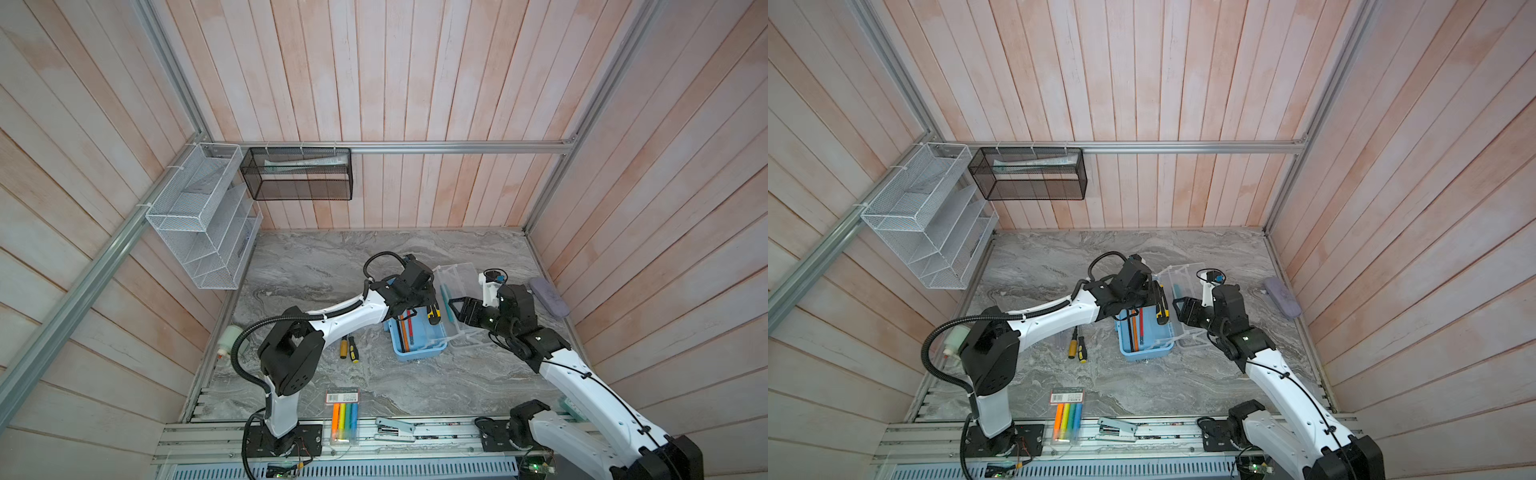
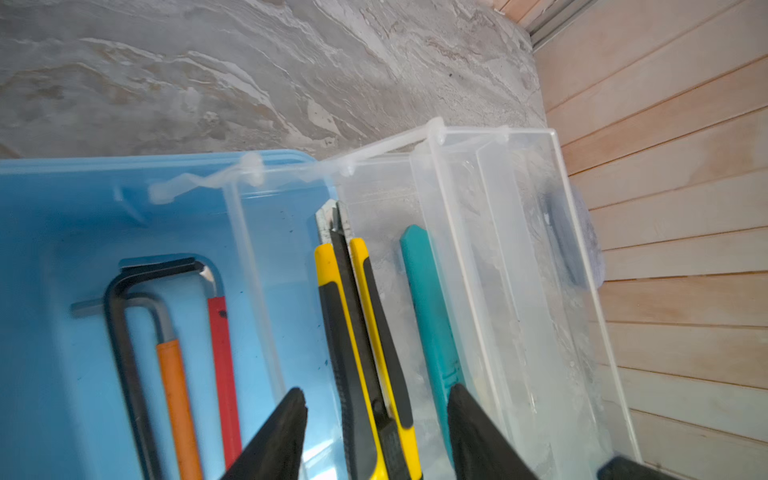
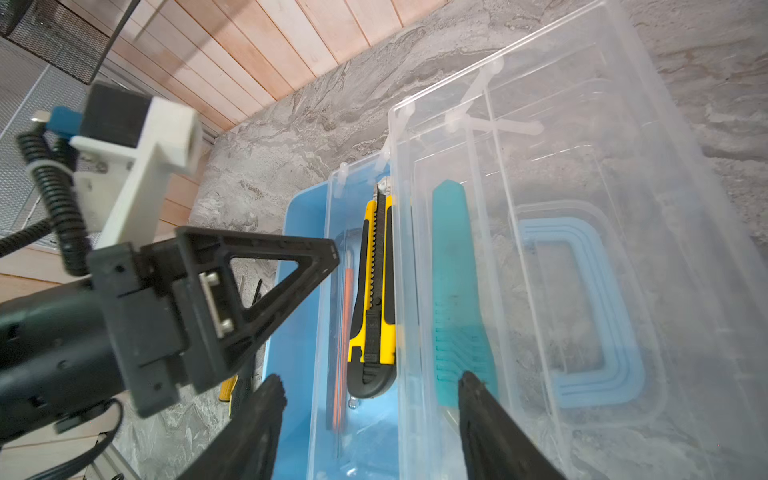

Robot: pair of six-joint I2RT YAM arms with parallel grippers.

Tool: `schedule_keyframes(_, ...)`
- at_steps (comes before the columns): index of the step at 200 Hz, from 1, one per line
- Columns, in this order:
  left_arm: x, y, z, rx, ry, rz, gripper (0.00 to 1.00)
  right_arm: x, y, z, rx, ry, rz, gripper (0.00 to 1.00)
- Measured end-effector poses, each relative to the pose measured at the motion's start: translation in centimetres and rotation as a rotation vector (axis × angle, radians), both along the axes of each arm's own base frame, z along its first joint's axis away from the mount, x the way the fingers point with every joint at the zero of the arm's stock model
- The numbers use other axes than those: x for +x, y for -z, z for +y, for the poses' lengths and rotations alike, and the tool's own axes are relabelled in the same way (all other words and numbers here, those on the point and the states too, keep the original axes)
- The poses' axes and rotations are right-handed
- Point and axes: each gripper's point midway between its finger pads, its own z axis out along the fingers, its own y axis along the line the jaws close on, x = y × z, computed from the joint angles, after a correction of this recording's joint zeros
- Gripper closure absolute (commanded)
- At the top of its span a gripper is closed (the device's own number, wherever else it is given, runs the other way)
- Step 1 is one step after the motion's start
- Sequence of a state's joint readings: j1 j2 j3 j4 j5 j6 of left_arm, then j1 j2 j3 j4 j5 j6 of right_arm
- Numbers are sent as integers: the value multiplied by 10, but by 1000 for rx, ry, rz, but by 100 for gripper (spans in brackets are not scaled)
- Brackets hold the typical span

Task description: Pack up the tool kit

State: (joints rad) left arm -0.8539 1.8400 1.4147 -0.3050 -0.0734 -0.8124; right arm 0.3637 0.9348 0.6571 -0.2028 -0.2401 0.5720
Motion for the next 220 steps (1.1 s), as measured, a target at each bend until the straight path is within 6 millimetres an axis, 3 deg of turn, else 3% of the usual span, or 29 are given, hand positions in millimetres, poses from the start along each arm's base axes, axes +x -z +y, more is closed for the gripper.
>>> schedule_keyframes(40,-19,-33,47,26,-43,-99,40,-6,-10,5,5,-37,-12,37)
schedule_keyframes(68,-32,-39,84,61,-87,-124,40,-13,-21,18,4,-86,-29,37)
schedule_keyframes(114,-61,-4,171,154,-203,-56,46,-26,-26,39,-3,-147,-41,38)
schedule_keyframes(153,-80,19,222,187,-287,-3,47,-34,-23,52,-13,-168,-32,38)
schedule_keyframes(184,-88,34,249,203,-340,27,52,-42,-17,64,-27,-186,-17,39)
schedule_keyframes(220,-96,44,250,190,-319,55,59,-47,-8,68,-37,-181,7,40)
